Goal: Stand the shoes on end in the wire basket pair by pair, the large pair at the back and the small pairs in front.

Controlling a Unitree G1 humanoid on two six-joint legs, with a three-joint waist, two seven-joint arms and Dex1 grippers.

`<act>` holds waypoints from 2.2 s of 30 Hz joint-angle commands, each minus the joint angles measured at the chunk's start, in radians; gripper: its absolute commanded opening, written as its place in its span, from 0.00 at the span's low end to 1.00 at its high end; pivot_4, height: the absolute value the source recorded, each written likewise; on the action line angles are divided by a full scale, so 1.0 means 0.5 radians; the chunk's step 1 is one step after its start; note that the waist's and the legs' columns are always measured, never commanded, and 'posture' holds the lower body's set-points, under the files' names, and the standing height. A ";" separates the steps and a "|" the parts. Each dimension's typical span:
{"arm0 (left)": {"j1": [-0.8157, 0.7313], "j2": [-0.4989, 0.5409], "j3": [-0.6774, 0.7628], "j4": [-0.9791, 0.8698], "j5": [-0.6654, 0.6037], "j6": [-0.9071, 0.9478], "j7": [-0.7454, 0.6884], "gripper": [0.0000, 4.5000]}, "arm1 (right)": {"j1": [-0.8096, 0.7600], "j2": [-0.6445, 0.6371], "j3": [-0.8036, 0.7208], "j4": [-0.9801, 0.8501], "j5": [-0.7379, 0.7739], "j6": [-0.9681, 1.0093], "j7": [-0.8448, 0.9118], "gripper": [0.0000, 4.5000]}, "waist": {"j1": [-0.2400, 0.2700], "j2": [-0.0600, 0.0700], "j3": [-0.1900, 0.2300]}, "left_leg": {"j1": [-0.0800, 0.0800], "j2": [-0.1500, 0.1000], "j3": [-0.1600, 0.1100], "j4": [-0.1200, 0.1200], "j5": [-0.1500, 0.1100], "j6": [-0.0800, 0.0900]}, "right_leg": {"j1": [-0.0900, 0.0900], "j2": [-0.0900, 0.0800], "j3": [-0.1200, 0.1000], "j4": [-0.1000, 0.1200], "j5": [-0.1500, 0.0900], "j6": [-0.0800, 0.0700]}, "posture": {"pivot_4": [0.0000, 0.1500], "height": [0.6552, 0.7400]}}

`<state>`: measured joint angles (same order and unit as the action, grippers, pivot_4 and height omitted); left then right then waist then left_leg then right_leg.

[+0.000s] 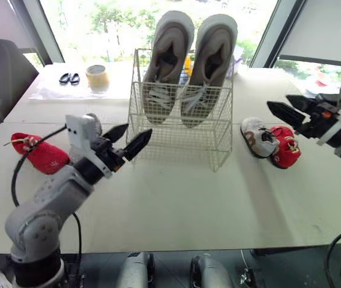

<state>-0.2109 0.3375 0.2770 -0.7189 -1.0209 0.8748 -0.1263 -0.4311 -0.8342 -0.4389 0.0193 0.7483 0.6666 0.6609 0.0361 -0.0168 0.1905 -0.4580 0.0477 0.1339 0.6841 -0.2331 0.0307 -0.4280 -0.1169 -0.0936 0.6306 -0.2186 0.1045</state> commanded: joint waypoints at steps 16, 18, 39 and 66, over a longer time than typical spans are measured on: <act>0.083 0.062 -0.343 -0.013 0.086 -0.189 -0.197 0.99 | 0.376 0.439 0.141 0.054 -0.524 -0.555 -0.232 1.00 | -0.004 0.033 -0.020 | 0.004 0.000 -0.001 -0.001 -0.005 0.008 | 0.002 0.001 0.002 -0.001 -0.004 -0.008 | 1.00 0.94; 0.072 0.061 -0.357 0.004 0.097 -0.201 -0.201 0.99 | 0.353 0.456 0.173 0.137 -0.579 -0.616 -0.219 1.00 | -0.006 0.033 -0.021 | 0.005 0.000 -0.001 -0.001 -0.005 0.008 | 0.002 0.001 0.002 -0.001 -0.004 -0.008 | 1.00 0.94; 0.001 0.050 -0.386 0.012 0.155 -0.206 -0.105 0.99 | -0.288 0.674 0.319 1.385 -0.975 -1.173 -0.479 1.00 | -0.049 0.031 -0.023 | 0.008 0.000 -0.001 -0.001 0.000 0.000 | 0.007 0.001 0.002 -0.003 -0.004 -0.008 | 1.00 0.94; -0.093 0.028 -0.424 0.088 0.149 -0.195 -0.071 0.99 | -0.076 0.735 0.310 0.841 -0.889 -1.186 -0.411 1.00 | -0.052 0.032 -0.022 | 0.009 0.001 -0.001 -0.004 -0.004 0.006 | 0.006 0.000 0.003 -0.003 -0.004 -0.008 | 1.00 0.94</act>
<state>-0.2455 0.3502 0.0600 -0.6671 -0.9464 0.7950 -0.1526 -0.4527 -0.4708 -0.2794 0.4540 0.2909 0.0632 0.4525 0.0101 -0.0006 0.1795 -0.4533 0.0481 0.1333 0.6820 -0.2353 0.0339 -0.4251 -0.1169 -0.0922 0.6289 -0.2208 0.1005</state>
